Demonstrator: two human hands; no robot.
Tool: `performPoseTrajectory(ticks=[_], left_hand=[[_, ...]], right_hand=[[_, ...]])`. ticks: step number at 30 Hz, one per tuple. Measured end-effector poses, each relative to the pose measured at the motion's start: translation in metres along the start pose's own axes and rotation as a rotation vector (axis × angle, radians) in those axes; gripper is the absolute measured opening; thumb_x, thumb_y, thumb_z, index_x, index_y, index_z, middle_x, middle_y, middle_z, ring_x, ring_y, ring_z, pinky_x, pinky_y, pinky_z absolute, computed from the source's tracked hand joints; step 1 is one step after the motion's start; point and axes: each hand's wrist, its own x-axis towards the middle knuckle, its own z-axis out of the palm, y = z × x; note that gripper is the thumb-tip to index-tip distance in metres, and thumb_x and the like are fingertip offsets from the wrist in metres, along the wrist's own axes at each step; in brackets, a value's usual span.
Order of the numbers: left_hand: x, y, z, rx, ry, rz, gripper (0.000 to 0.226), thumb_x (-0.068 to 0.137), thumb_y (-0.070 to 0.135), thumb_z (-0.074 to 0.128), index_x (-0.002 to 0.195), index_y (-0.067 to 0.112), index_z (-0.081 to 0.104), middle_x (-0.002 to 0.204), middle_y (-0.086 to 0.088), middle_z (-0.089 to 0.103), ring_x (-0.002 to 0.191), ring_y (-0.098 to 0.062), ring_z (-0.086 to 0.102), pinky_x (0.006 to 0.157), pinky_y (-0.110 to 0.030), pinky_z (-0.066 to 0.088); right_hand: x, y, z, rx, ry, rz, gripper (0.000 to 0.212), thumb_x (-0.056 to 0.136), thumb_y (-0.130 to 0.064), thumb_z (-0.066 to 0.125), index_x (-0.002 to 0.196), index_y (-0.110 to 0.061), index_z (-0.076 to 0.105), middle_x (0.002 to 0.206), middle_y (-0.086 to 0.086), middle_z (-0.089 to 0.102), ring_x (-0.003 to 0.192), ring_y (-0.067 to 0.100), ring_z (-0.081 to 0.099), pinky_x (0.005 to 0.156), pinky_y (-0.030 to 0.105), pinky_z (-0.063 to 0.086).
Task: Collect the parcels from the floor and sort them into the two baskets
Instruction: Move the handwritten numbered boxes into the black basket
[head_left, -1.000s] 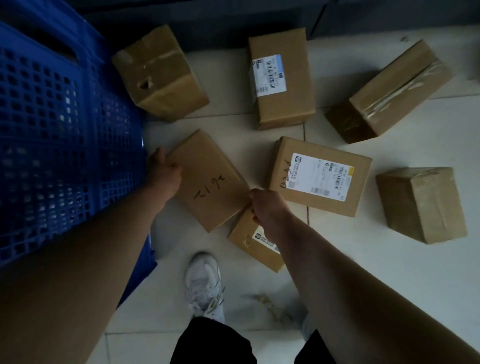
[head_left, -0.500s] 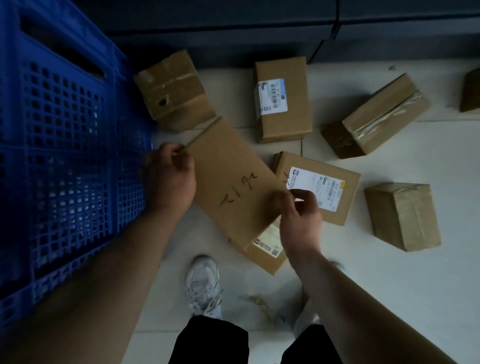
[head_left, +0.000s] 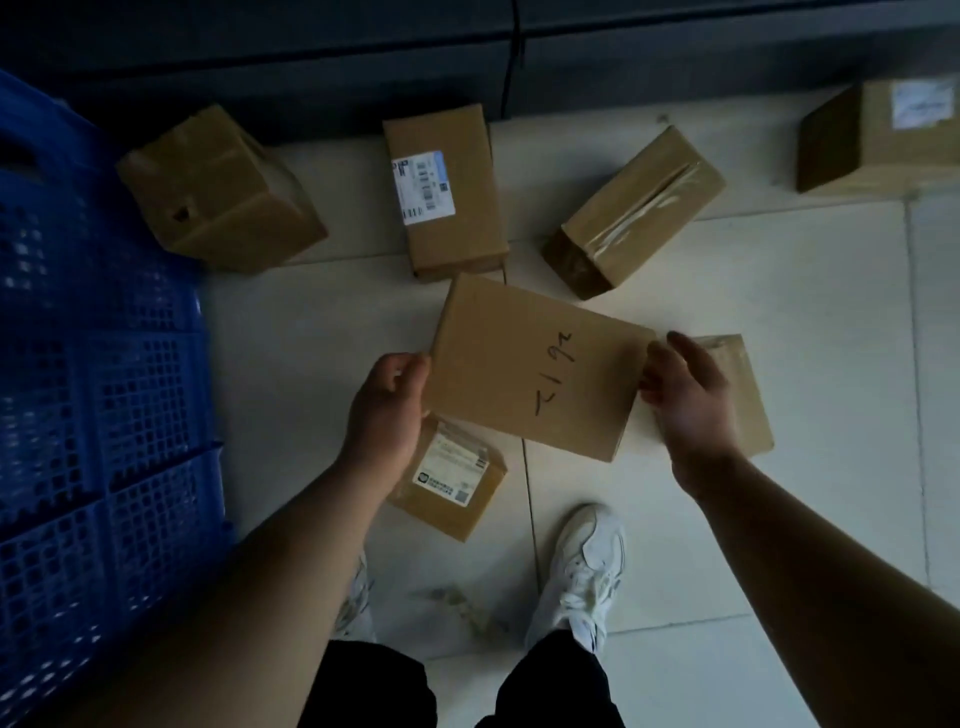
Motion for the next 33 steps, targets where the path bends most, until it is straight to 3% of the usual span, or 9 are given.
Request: performPoseTrajectory(ticks=[2,5,7,9,12,17,27,31,33], left_hand=[[0.011,-0.006,-0.005,-0.172,-0.011,-0.151,0.039,0.095,0.056,0.041,0.105,0.022,0.058,0.112,-0.009,0.061,0.107,-0.03,0.058,0.09,-0.042,0.045],[0.03,-0.011,-0.006,-0.262,-0.152,-0.244,0.056,0.086,0.071,0.041,0.12,0.029,0.056,0.13,-0.002,0.059,0.124,-0.023,0.051,0.106,-0.044,0.032],[0.041,-0.012,0.001,-0.346,-0.267,-0.215,0.048,0.09,0.066,0.04,0.11,0.032,0.066,0.116,0.001,0.07,0.117,-0.02,0.058,0.107,-0.045,0.035],[0.051,-0.009,0.012,-0.427,-0.351,-0.193,0.047,0.097,0.057,0.036,0.095,0.031,0.075,0.102,-0.003,0.074,0.106,-0.023,0.063,0.097,-0.041,0.043],[0.06,-0.006,0.023,-0.493,-0.425,-0.211,0.05,0.091,0.065,0.04,0.106,0.028,0.071,0.112,-0.009,0.068,0.111,-0.029,0.06,0.094,-0.044,0.044],[0.055,0.004,0.022,-0.501,-0.418,-0.16,0.047,0.094,0.063,0.036,0.109,0.03,0.067,0.106,-0.004,0.071,0.103,-0.025,0.065,0.084,-0.039,0.051],[-0.068,0.121,-0.05,-0.441,-0.386,-0.112,0.052,0.093,0.064,0.032,0.088,0.035,0.074,0.091,0.003,0.076,0.092,-0.018,0.067,0.09,-0.039,0.046],[-0.131,0.187,-0.096,-0.425,-0.36,-0.028,0.044,0.094,0.062,0.035,0.091,0.037,0.071,0.084,0.005,0.076,0.09,-0.015,0.065,0.084,-0.037,0.047],[-0.166,0.219,-0.12,-0.411,-0.344,0.01,0.04,0.094,0.062,0.036,0.097,0.038,0.067,0.082,0.007,0.076,0.092,-0.014,0.064,0.086,-0.036,0.047]], right_hand=[[0.003,0.02,-0.011,0.155,-0.025,0.087,0.046,0.089,-0.043,0.061,0.128,-0.018,0.059,0.112,0.006,0.063,0.091,0.016,0.06,0.079,0.026,0.045],[0.006,0.053,-0.014,0.23,-0.158,0.228,0.094,0.061,-0.076,0.061,0.139,-0.024,0.049,0.129,-0.003,0.059,0.115,0.016,0.056,0.101,0.04,0.038],[0.009,0.065,-0.006,0.231,-0.286,0.266,0.113,0.053,-0.089,0.058,0.145,-0.025,0.044,0.142,0.001,0.053,0.131,0.021,0.048,0.112,0.047,0.027],[0.013,0.068,0.003,0.232,-0.371,0.215,0.098,0.064,-0.088,0.05,0.14,-0.026,0.051,0.138,0.009,0.057,0.132,0.031,0.047,0.111,0.053,0.028],[0.018,0.061,0.015,0.334,-0.389,0.097,0.065,0.095,-0.066,0.023,0.125,-0.025,0.063,0.123,0.017,0.065,0.12,0.041,0.056,0.101,0.065,0.04],[0.015,0.042,0.015,0.336,-0.394,0.084,0.065,0.1,-0.061,0.016,0.121,-0.025,0.066,0.117,0.016,0.068,0.114,0.038,0.061,0.102,0.067,0.038],[-0.073,-0.094,-0.023,0.376,-0.397,0.0,0.058,0.103,-0.054,0.016,0.099,-0.045,0.073,0.104,0.001,0.074,0.102,0.024,0.065,0.095,0.055,0.042],[-0.133,-0.168,-0.046,0.397,-0.476,-0.074,0.058,0.101,-0.058,0.017,0.126,-0.031,0.062,0.125,0.013,0.065,0.121,0.037,0.055,0.105,0.062,0.037],[-0.167,-0.204,-0.059,0.397,-0.458,-0.083,0.057,0.1,-0.061,0.021,0.126,-0.031,0.061,0.123,0.013,0.066,0.119,0.036,0.057,0.103,0.06,0.04]])
